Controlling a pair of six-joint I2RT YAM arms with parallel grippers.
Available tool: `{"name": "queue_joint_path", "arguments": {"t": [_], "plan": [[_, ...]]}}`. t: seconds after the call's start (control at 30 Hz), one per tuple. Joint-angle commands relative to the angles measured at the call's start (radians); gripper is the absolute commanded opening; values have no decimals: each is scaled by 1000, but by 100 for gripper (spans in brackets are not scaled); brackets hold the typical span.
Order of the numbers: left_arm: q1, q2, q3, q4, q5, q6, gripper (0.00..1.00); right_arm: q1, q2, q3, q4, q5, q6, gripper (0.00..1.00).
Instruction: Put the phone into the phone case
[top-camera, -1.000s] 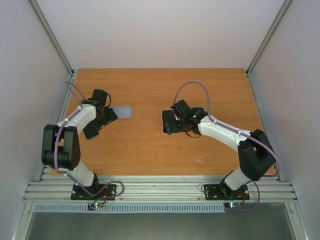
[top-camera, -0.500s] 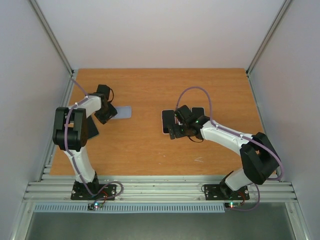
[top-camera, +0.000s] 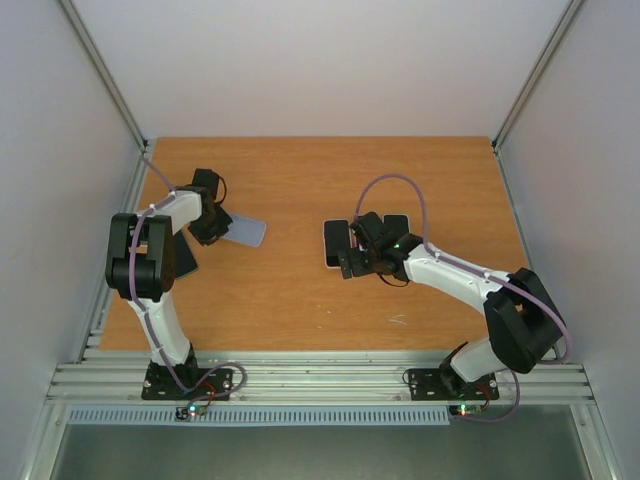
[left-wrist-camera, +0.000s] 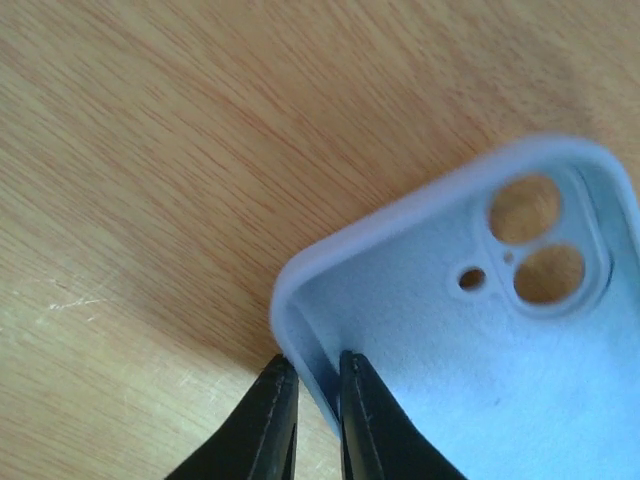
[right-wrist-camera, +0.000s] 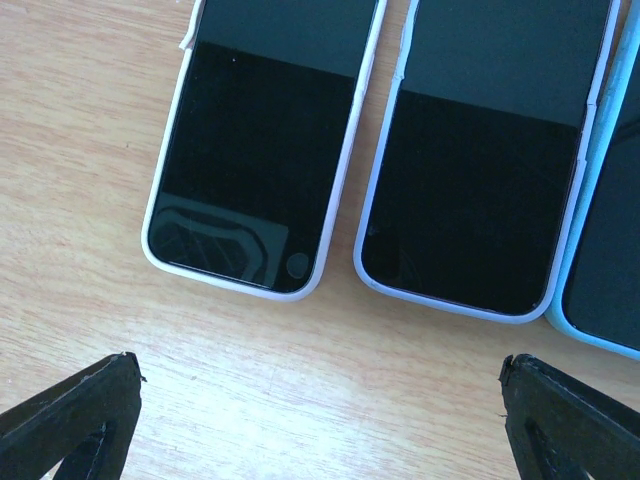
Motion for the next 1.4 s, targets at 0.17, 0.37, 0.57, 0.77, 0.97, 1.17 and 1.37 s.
{"name": "queue_joint_path", "arguments": {"t": [0.17,0.37,0.57,0.77,0.97,1.17,1.37], "plan": [[-10,-47,-50,-32,-3,89,4,-6,-55,-39,21,32,29,98],[-100,-110,-81,-87,-12,171,3,-6,-69,-89,61,59,47,98],[-274,-163,-121,-119,-35,212,3,-6,-115,-159,121,107,53,99],[-471,-211,-156,-127,-71,180,3,-5,-185,-229,192,142,57,98],[-634,-197,-136,-121,-88,97,4,-5,-195,-255,222,157,54,98],[-683,-153,-121,-101,-76,30,4,-5,-175,-262,237,157,54,98],[-683,-120,-115,-93,-85,-11,8,-6,-165,-270,254,157,53,98]]}}
